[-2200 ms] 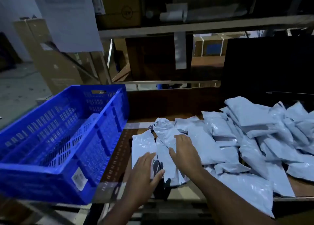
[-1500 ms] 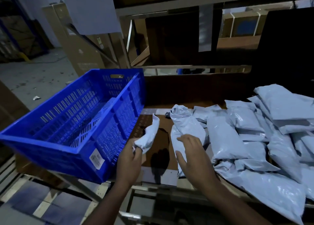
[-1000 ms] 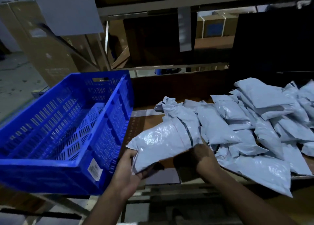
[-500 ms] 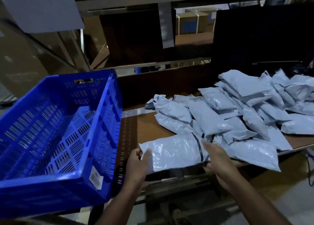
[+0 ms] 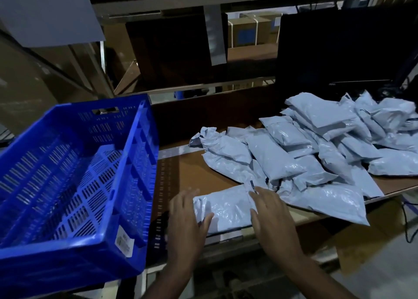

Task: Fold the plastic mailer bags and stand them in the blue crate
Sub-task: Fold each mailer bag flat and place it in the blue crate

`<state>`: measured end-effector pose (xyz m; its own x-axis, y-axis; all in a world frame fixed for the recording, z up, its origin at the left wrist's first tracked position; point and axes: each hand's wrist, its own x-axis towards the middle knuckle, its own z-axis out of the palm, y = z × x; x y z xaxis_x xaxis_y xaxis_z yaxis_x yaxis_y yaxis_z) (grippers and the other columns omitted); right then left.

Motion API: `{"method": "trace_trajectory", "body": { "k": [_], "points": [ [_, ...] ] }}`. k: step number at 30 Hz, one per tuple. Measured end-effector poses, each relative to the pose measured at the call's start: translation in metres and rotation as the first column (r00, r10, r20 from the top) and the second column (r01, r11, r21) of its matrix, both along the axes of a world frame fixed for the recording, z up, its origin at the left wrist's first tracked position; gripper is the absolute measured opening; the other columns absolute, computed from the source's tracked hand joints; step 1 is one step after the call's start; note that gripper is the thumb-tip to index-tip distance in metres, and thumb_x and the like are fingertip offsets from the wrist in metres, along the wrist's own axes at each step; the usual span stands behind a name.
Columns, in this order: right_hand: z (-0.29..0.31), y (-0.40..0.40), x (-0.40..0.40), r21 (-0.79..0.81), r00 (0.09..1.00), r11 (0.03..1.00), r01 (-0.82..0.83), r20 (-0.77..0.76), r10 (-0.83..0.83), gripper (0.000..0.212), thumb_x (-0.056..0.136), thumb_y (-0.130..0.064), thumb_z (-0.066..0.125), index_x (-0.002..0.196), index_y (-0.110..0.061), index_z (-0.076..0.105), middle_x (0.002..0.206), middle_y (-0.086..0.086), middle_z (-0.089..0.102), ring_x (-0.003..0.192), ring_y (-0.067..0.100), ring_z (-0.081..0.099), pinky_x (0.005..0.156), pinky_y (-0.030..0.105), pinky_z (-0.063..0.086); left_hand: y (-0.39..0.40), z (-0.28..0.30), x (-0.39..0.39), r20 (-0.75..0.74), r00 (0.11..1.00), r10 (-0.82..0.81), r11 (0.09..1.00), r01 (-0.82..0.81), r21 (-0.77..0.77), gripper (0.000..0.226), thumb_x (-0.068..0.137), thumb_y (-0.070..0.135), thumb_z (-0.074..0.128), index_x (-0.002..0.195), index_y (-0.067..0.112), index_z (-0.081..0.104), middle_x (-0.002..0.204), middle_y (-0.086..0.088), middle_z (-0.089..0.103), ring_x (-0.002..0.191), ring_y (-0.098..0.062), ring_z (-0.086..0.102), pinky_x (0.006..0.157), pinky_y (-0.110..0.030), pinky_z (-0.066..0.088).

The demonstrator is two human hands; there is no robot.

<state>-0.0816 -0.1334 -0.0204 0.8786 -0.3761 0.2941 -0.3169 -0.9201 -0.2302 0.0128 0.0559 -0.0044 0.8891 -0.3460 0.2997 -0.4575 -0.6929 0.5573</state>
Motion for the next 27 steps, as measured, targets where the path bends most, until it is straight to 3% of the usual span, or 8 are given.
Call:
{"method": "trace_trajectory", "body": {
  "k": [3, 6, 10, 14, 17, 22, 24, 27],
  "points": [
    [-0.002, 0.003, 0.018, 0.041, 0.987, 0.986, -0.159, -0.030, 0.160, 0.040, 0.098, -0.033, 0.060, 0.137, -0.026, 0.058, 0.147, -0.001, 0.050, 0.135, 0.018, 0.046, 0.108, 0.037, 0.044, -0.012, -0.010, 0.005, 0.012, 0.971, -0.239, 0.971, 0.239, 0.002, 0.024, 0.102, 0.030, 0.059, 0.126, 0.034, 0.060, 0.133, 0.025, 0.049, 0.130, -0.002, 0.046, 0.109, -0.024, 0.037],
    [-0.015, 0.002, 0.034, 0.035, 0.957, 0.965, -0.260, -0.127, 0.262, 0.041, 0.101, -0.039, 0.043, 0.137, -0.029, 0.058, 0.148, 0.003, 0.052, 0.139, 0.023, 0.046, 0.114, 0.043, 0.035, -0.018, -0.032, 0.010, 0.008, 0.951, -0.308, 0.939, 0.303, 0.160, 0.039, 0.106, 0.021, 0.048, 0.144, 0.024, 0.052, 0.153, 0.017, 0.036, 0.145, -0.001, 0.030, 0.117, -0.014, 0.015],
    [-0.032, 0.005, 0.024, 0.006, 0.939, 0.959, -0.282, -0.202, 0.277, 0.050, 0.098, -0.040, 0.030, 0.135, -0.029, 0.062, 0.140, 0.005, 0.060, 0.131, 0.023, 0.055, 0.115, 0.044, 0.032, -0.014, -0.052, 0.005, 0.112, 0.935, -0.336, 0.906, 0.288, 0.311, 0.045, 0.093, 0.023, 0.043, 0.125, 0.009, 0.071, 0.134, -0.008, 0.066, 0.126, -0.019, 0.061, 0.116, -0.026, 0.021],
    [-0.036, 0.002, 0.026, -0.008, 0.929, 0.952, -0.306, -0.222, 0.297, 0.051, 0.099, -0.040, 0.031, 0.140, -0.024, 0.057, 0.145, 0.008, 0.056, 0.135, 0.026, 0.052, 0.111, 0.045, 0.024, -0.013, -0.060, 0.010, 0.122, 0.923, -0.366, 0.860, 0.285, 0.423, 0.050, 0.084, 0.014, 0.068, 0.134, 0.006, 0.064, 0.141, -0.012, 0.061, 0.133, -0.022, 0.056, 0.120, -0.032, 0.018],
    [-0.036, 0.003, 0.025, -0.007, 0.918, 0.953, -0.301, -0.271, 0.288, 0.053, 0.097, -0.041, 0.031, 0.139, -0.023, 0.060, 0.144, 0.009, 0.056, 0.134, 0.026, 0.053, 0.111, 0.045, 0.023, -0.012, -0.054, 0.008, 0.107, 0.915, -0.389, 0.848, 0.310, 0.431, 0.049, 0.088, 0.019, 0.058, 0.136, 0.009, 0.063, 0.144, -0.007, 0.058, 0.134, -0.019, 0.055, 0.119, -0.031, 0.023],
    [-0.032, -0.003, 0.029, 0.036, 0.886, 0.936, -0.350, -0.311, 0.343, 0.061, 0.101, -0.046, 0.017, 0.152, -0.025, 0.042, 0.159, 0.005, 0.033, 0.148, 0.023, 0.033, 0.122, 0.041, 0.012, -0.011, -0.051, 0.006, 0.024, 0.938, -0.345, 0.829, 0.292, 0.477, 0.061, 0.103, 0.034, 0.014, 0.157, 0.012, 0.033, 0.165, -0.005, 0.024, 0.153, -0.014, 0.019, 0.126, -0.032, 0.007],
    [-0.033, -0.007, 0.026, 0.040, 0.883, 0.928, -0.370, -0.295, 0.365, 0.062, 0.101, -0.048, 0.013, 0.156, -0.027, 0.034, 0.163, 0.001, 0.022, 0.151, 0.021, 0.022, 0.125, 0.039, 0.006, -0.010, -0.052, 0.006, 0.012, 0.933, -0.359, 0.823, 0.311, 0.475, 0.062, 0.104, 0.036, 0.008, 0.160, 0.015, 0.023, 0.168, -0.002, 0.014, 0.155, -0.011, 0.007, 0.126, -0.033, 0.002],
    [-0.032, -0.006, 0.017, 0.044, 0.882, 0.924, -0.380, -0.285, 0.376, 0.055, 0.104, -0.045, 0.021, 0.154, -0.028, 0.037, 0.162, 0.000, 0.029, 0.151, 0.018, 0.023, 0.119, 0.041, 0.010, -0.006, -0.053, 0.002, -0.068, 0.922, -0.381, 0.814, 0.369, 0.448, 0.062, 0.104, 0.039, 0.004, 0.162, 0.019, 0.013, 0.169, 0.005, 0.002, 0.154, -0.003, -0.007, 0.126, -0.031, -0.003]
  ]
}}
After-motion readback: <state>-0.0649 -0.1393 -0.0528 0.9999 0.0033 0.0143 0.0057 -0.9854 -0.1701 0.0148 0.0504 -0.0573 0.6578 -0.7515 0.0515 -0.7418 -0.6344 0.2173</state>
